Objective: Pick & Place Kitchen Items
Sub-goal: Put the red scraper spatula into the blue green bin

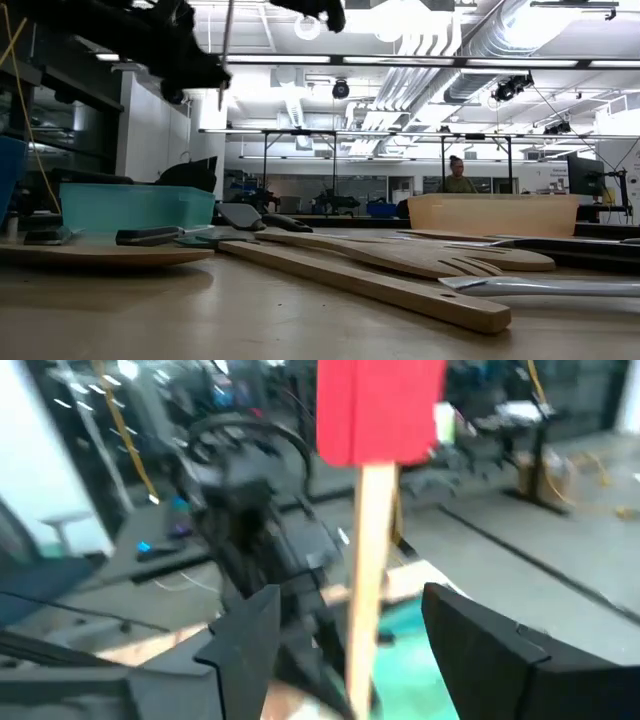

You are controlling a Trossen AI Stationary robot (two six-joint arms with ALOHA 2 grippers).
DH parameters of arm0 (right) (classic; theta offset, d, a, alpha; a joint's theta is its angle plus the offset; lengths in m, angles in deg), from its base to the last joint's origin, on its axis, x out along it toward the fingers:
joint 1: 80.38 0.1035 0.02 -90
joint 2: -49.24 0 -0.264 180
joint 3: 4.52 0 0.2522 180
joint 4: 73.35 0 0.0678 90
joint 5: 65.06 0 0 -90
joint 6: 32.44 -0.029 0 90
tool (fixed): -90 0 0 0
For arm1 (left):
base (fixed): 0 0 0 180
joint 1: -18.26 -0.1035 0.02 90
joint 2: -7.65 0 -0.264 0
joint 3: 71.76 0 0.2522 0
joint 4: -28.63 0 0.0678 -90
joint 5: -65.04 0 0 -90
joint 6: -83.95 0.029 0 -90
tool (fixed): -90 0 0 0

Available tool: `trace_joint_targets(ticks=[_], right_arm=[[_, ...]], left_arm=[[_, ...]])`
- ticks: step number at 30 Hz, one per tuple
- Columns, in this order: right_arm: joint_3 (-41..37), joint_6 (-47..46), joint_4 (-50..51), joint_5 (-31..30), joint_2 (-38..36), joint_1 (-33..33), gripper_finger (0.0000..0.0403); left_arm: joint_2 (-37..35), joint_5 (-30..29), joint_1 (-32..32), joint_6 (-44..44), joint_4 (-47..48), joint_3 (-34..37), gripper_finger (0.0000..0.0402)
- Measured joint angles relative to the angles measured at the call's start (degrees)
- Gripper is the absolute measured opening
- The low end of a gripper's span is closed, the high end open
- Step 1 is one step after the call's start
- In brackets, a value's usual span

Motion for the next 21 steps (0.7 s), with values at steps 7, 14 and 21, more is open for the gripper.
trace_joint_targets(ticks=[7,14,21], right_arm=[[0.0,-1.8,10.5,-6.8,-2.7,0.7,0.0238],[0.0,-4.5,14.4,-9.5,-2.7,0.7,0.0238],[0.0,-4.7,17.4,-9.5,-2.7,0.8,0.0239]], left_arm=[[-3.8,-15.8,0.0,-6.6,29.7,-8.8,0.0055],[2.3,-21.0,0.0,-16.0,52.8,-17.7,0.0055],[12.4,-21.1,0.0,-22.5,70.5,-23.6,0.0055]])
